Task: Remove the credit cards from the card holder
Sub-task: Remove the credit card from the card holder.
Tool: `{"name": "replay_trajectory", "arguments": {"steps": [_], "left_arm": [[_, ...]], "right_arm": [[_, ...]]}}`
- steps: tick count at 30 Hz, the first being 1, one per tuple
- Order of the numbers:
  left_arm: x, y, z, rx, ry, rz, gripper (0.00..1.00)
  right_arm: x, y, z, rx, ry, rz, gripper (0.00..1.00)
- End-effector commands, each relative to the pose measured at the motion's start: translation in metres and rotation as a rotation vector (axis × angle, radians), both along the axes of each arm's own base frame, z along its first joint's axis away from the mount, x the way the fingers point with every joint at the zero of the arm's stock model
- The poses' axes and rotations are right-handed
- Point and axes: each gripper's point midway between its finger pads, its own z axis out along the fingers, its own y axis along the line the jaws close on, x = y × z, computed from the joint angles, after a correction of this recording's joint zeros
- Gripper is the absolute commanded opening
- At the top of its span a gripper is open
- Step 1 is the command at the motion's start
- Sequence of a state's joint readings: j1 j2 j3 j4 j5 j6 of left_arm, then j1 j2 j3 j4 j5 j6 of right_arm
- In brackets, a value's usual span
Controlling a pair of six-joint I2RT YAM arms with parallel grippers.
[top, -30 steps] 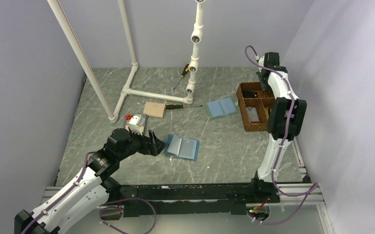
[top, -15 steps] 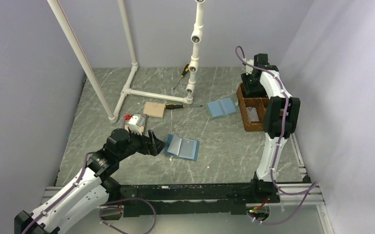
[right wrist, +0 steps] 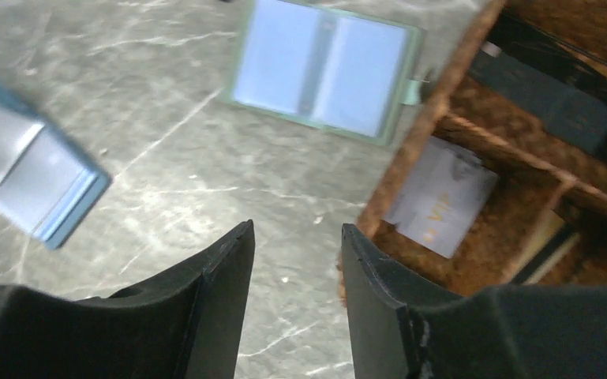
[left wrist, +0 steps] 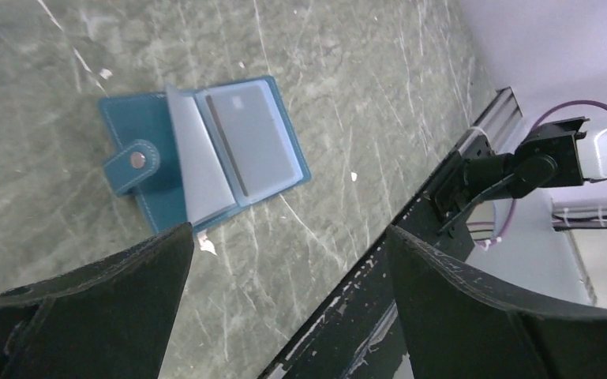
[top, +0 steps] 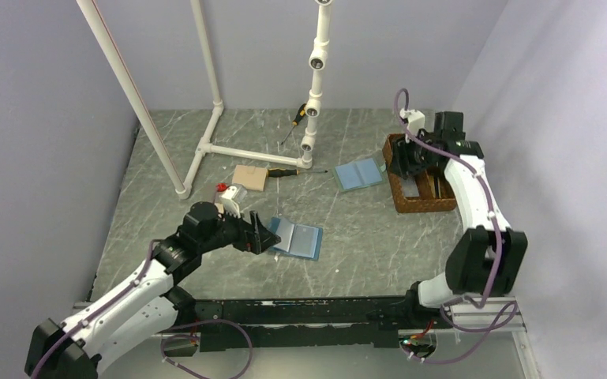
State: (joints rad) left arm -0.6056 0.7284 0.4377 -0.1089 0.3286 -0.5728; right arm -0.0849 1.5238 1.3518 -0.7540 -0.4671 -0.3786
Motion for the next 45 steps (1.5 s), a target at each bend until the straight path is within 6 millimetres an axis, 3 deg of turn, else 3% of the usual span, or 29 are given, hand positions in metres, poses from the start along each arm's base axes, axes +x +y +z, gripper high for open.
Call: {"name": "replay_trajectory", "arguments": {"steps": [1, 6, 9, 12, 16, 20, 25, 31, 34, 40, 45], "left_arm": [[0.001, -0.022, 0.026, -0.108, -0.015, -0.087, 0.96], [0.006, -0.035, 0.024, -0.121, 0.056, -0.106, 0.94], [0.010, -0.040, 0.019, -0.107, 0.083, -0.093, 0.93], [0.014, -0.045, 0.010, -0.045, 0.107, -0.064, 0.91], [0.015, -0.050, -0.010, 0.088, 0.152, -0.013, 0.88], [0.016, -0.062, -0.025, 0.184, 0.183, 0.008, 0.78], [0.017, -0.079, -0.043, 0.312, 0.200, 0.028, 0.70], [0.026, -0.083, -0.064, 0.514, 0.216, 0.177, 0.70], [0.030, -0.070, -0.080, 0.676, 0.243, 0.277, 0.73], [0.029, -0.082, -0.092, 0.740, 0.251, 0.239, 0.75], [0.028, -0.090, -0.089, 0.748, 0.190, 0.167, 0.77]], "right_arm": [[-0.027, 0.043, 0.031, 0.165, -0.178, 0.238, 0.51], [-0.073, 0.088, 0.057, 0.398, -0.266, 0.502, 0.73], [-0.091, 0.100, 0.057, 0.481, -0.279, 0.583, 0.85], [-0.097, 0.104, 0.053, 0.497, -0.268, 0.602, 0.99], [-0.100, 0.113, 0.047, 0.496, -0.256, 0.621, 0.99], [-0.098, 0.128, 0.033, 0.464, -0.211, 0.625, 0.99], [-0.092, 0.140, 0.014, 0.425, -0.148, 0.600, 0.93], [-0.087, 0.147, -0.002, 0.388, -0.099, 0.581, 0.86], [-0.087, 0.149, -0.006, 0.376, -0.085, 0.584, 0.86], [-0.084, 0.148, -0.011, 0.362, -0.071, 0.575, 0.86], [-0.082, 0.147, -0.017, 0.355, -0.053, 0.567, 0.86]]}}
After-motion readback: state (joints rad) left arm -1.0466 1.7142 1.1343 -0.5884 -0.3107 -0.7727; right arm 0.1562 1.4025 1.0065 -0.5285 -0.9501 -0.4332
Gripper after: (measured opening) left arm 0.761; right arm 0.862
